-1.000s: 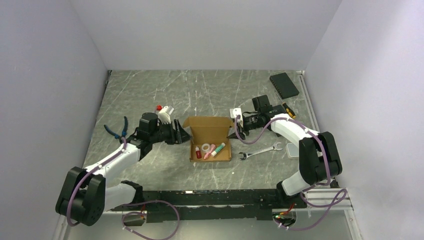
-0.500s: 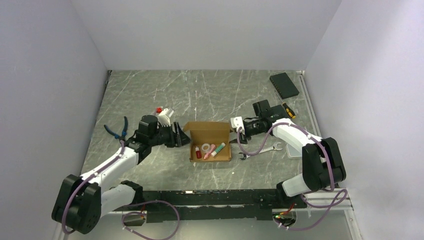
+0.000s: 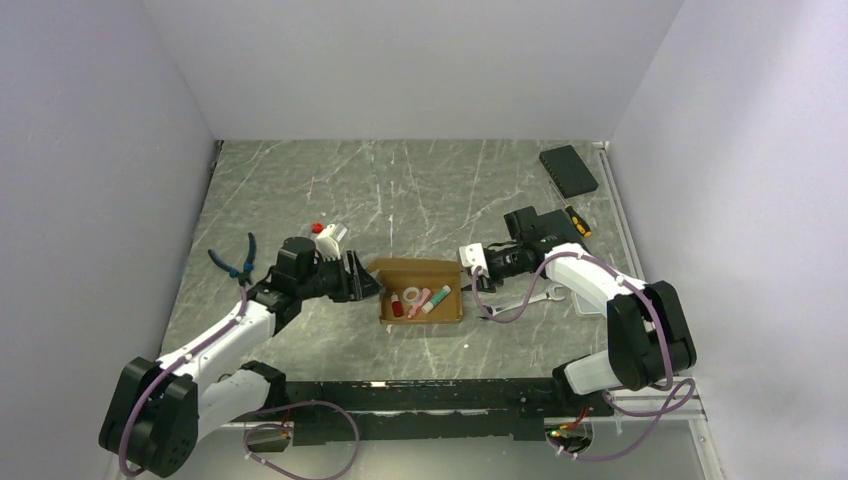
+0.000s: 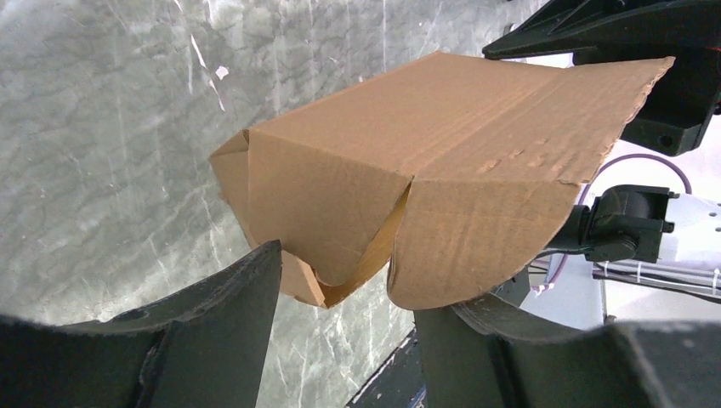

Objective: Fold the paper box

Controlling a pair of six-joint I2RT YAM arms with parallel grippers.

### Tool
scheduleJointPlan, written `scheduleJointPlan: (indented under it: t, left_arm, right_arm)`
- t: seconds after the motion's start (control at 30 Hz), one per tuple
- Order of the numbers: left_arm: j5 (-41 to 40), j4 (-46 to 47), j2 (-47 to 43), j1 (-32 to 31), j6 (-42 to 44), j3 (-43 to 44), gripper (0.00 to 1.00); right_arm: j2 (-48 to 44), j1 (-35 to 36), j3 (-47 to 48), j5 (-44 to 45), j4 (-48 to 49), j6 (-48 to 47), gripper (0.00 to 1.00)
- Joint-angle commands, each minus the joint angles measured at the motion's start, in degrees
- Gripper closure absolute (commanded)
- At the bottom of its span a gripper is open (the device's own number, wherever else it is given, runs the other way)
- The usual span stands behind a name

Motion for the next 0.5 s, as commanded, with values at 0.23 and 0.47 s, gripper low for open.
scheduleJointPlan:
  t: [0.23,0.47]
  left_arm:
    - [3.14,2.14,-3.58,-1.57,-2.39,-1.38,0.39]
    - [5.19,3.86,-0.36,-1.93,-2.62,-0.41,0.39]
  right_arm:
    - [-1.33,0.31,-0.37,-0.61,1.36,-1.56,0.53]
    - [-1.21,0.36,-0.26,-0.74,1.55,-0.86,0.54]
